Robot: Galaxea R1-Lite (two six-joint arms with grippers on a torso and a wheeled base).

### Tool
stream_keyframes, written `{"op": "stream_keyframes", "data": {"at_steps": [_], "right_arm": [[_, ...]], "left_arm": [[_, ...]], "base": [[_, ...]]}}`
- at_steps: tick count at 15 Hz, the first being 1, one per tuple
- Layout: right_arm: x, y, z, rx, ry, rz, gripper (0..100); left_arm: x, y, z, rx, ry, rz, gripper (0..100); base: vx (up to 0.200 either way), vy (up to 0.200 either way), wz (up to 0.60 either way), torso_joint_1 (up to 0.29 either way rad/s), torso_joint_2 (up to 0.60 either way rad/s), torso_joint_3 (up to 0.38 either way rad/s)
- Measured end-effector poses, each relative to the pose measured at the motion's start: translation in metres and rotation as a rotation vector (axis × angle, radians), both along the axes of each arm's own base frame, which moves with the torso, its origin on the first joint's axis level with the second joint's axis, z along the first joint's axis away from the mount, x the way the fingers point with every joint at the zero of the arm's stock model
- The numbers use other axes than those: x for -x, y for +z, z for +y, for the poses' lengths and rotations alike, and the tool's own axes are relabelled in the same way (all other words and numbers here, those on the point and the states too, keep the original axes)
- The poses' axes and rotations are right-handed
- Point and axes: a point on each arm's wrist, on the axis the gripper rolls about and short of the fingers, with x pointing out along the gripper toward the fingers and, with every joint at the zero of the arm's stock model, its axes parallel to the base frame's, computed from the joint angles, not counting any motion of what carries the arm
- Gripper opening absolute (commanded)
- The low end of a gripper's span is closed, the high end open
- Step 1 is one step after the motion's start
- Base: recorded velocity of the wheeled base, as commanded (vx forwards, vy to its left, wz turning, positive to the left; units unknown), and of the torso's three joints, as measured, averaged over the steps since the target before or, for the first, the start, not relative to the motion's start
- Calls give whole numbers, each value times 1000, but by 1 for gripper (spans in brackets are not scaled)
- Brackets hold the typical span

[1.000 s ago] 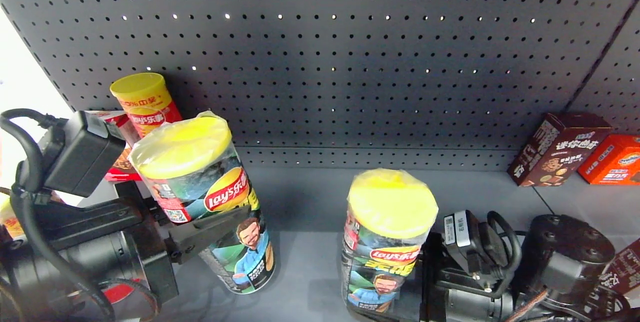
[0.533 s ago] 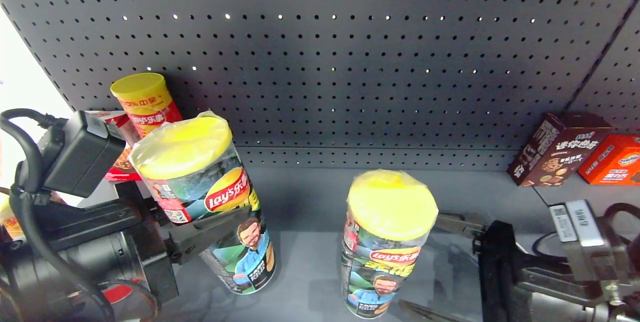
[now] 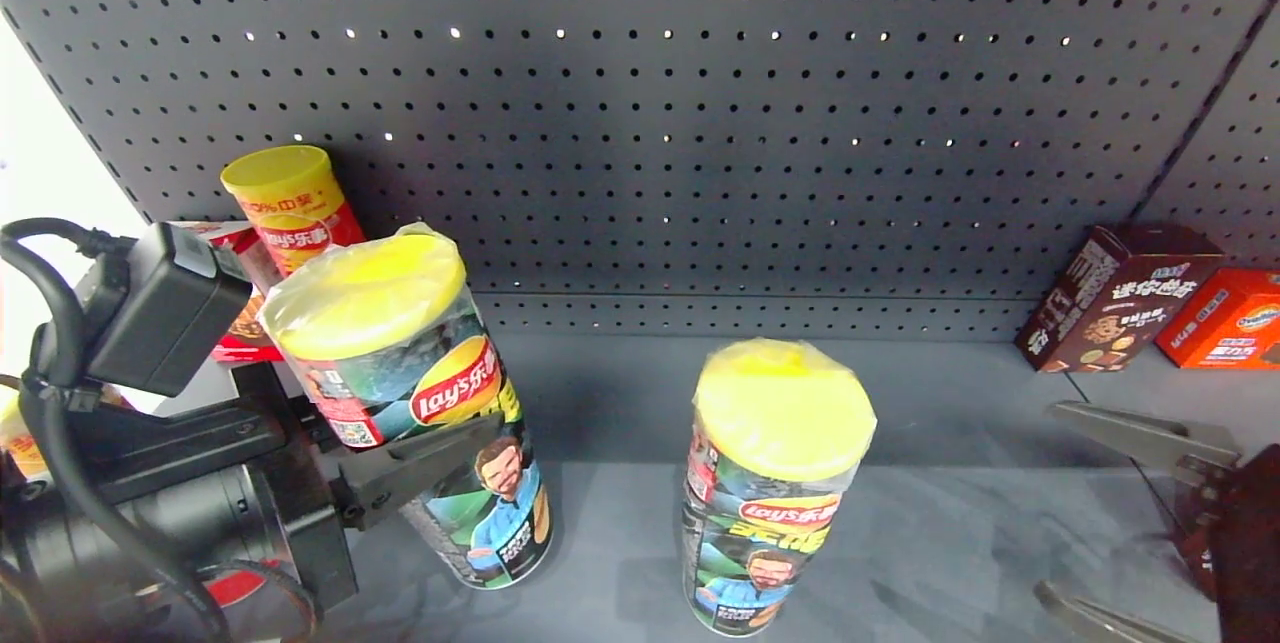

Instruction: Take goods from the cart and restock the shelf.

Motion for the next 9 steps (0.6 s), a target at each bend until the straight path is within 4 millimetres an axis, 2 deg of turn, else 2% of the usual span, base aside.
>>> {"op": "stream_keyframes", "data": {"at_steps": [3,5,7,9], "right_arm": [[42,-9,-30,30,-94,65,100],[73,-24,-45,39,-167,128,100],[100,-41,-56,1,-260,184,100],[115,-59,-61,-52,-447,203,100]], "left_arm": [[-1,1,-1,-2,-2,-2,0],[-3,0,-2,-7,-2,-1,0],[-4,-1,-3,-10,-2,1,0],[-4,-1,-3,-11,-5,2,0]], "base": [[0,0,0,0,0,0],[0,0,0,0,0,0],[0,0,0,0,0,0],[0,0,0,0,0,0]]}}
